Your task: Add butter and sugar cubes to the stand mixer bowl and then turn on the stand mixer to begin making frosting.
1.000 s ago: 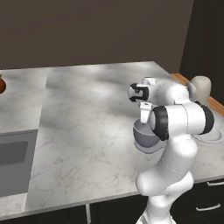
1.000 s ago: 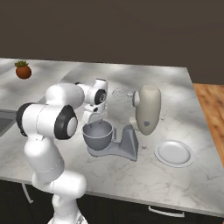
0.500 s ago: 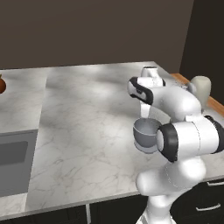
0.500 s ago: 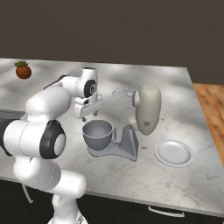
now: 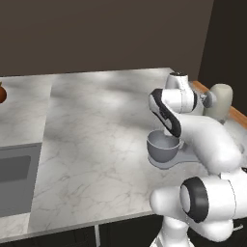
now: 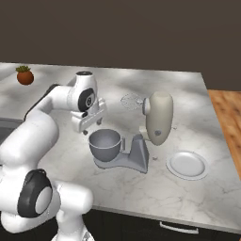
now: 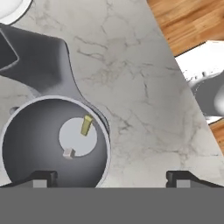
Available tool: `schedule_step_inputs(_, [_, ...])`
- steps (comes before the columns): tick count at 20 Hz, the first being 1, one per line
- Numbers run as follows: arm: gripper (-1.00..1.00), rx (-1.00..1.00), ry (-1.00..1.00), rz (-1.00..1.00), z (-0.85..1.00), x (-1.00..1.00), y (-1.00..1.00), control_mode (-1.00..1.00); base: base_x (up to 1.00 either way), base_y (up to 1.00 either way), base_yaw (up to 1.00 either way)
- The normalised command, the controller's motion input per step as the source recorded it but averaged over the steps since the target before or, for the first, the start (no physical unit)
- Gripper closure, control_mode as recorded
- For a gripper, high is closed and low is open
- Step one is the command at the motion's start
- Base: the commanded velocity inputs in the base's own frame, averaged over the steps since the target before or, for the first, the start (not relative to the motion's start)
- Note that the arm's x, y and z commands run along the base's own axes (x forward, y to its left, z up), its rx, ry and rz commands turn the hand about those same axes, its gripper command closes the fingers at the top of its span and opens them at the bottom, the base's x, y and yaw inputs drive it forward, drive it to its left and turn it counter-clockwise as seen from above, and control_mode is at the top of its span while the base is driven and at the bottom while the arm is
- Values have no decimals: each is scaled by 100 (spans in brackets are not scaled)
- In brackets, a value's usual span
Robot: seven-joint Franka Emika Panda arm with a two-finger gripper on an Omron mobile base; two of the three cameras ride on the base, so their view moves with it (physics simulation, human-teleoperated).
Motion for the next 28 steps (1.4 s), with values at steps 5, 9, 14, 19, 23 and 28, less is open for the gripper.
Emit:
schedule_step_inputs(5, [-100, 1, -14, -2, 0, -73, -25, -100, 0, 0, 0])
schedule_step_inputs(9, [-100, 3, -10, -1, 0, -61, -33, -100, 0, 0, 0])
schedule_step_inputs(14, [-100, 8, -10, 0, 0, -46, -53, -100, 0, 0, 0])
schedule_step_inputs(19, [-100, 13, -8, 0, 0, -21, -66, -100, 0, 0, 0])
schedule_step_inputs(23, [-100, 16, -7, 0, 0, -9, -71, -100, 0, 0, 0])
schedule_step_inputs(28, [-100, 17, -4, 0, -8, -7, -69, -100, 0, 0, 0])
